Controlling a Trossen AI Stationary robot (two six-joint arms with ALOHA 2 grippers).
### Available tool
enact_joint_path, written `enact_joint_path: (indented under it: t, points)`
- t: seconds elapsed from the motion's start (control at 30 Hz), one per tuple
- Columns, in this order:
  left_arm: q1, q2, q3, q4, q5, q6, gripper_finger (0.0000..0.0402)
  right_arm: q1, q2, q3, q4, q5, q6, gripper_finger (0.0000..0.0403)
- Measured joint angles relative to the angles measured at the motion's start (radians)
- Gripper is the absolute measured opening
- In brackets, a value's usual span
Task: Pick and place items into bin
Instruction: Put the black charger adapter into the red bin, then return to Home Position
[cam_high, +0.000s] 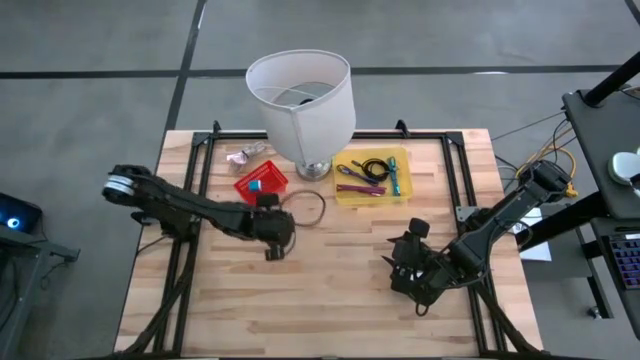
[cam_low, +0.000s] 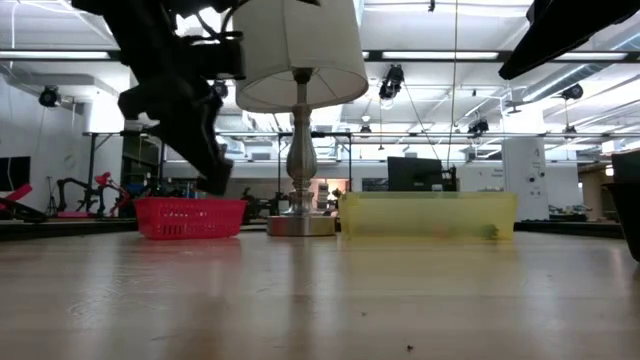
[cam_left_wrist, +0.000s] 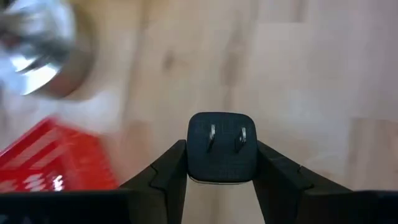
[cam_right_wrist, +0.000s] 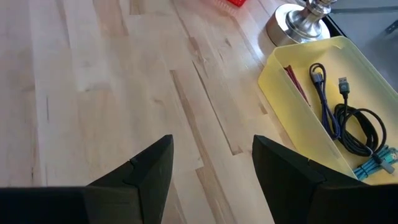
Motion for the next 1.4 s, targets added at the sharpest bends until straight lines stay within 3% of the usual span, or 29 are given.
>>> enact_joint_path:
  t: [0.23, 0.5, 0.67, 0.9, 1.17, 1.27, 1.4]
  points:
    - [0.14, -0.149, -0.045, -0.154, -0.036, -0.103, 0.0131, -0.001, 0.0, 0.0, 0.0, 0.0, 0.0, 0.0205]
    - [0.301, -0.265, -0.103, -0.17, -0.063, -0.103, 0.0131, -0.001, 0.0, -0.002, 0.003, -0.002, 0.01, 0.0205]
    - [0.403, -0.281, -0.139, -0.168, -0.058, -0.103, 0.0131, -0.001, 0.0, -0.002, 0.001, -0.002, 0.025, 0.0205]
    - [0.48, -0.239, -0.155, -0.167, 0.029, -0.102, 0.0133, -0.001, 0.0, -0.002, 0.001, -0.002, 0.022, 0.0205]
    - [0.48, -0.213, -0.153, -0.167, 0.029, -0.102, 0.0264, 0.0, 0.0, -0.002, 0.001, -0.003, 0.021, 0.0205]
    - [0.477, -0.223, -0.147, -0.165, 0.044, -0.102, 0.0276, -0.001, 0.0, -0.002, 0.001, -0.003, 0.02, 0.0205]
    - [0.453, -0.268, -0.145, -0.105, 0.127, -0.092, 0.0257, 0.0, 0.0, -0.002, 0.001, -0.003, 0.02, 0.0205]
